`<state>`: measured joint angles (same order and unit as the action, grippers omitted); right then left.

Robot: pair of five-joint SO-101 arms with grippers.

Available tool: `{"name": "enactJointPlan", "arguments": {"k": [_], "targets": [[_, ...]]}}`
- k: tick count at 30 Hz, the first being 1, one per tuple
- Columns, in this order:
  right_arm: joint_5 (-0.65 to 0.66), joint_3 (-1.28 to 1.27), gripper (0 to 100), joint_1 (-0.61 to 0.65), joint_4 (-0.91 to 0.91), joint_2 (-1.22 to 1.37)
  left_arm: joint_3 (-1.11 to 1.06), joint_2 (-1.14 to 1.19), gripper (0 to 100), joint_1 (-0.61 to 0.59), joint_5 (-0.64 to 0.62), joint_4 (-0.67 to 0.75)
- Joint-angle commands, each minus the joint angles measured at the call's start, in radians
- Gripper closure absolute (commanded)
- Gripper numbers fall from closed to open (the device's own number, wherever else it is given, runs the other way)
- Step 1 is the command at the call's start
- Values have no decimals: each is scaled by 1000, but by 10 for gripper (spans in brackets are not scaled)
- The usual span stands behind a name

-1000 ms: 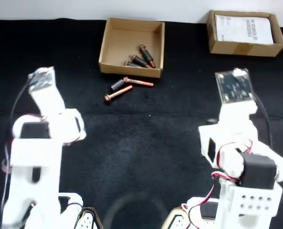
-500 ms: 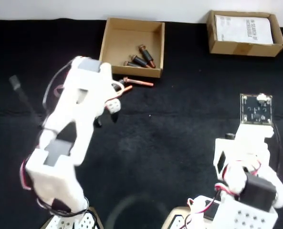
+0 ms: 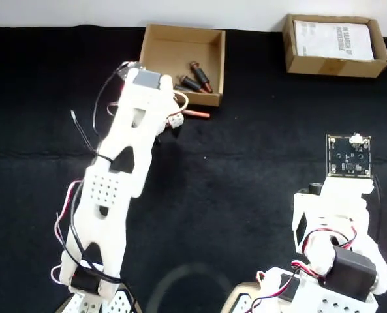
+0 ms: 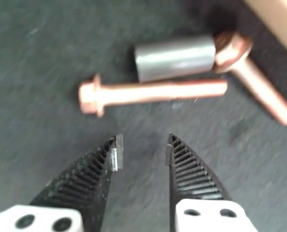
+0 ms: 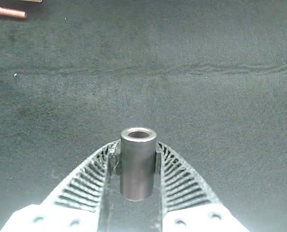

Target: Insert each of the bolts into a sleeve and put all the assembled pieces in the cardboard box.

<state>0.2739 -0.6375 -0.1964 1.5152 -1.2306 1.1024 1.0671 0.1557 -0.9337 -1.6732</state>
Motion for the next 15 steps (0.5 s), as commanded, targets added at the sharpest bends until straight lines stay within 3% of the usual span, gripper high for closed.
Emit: {"name": "enactJointPlan", "arguments": {"k": [1, 7, 13, 15], "targets": [[35, 2, 991, -8, -1, -16, 154, 73, 838, -10, -9, -2], [71, 2, 991, -8, 12, -15, 312, 189, 833, -50, -9, -5], [72, 2, 991, -7, 12, -15, 397, 202, 649, -62, -9, -31], [74, 1, 991, -7, 12, -13, 400, 202, 632, -65, -11, -31]]}}
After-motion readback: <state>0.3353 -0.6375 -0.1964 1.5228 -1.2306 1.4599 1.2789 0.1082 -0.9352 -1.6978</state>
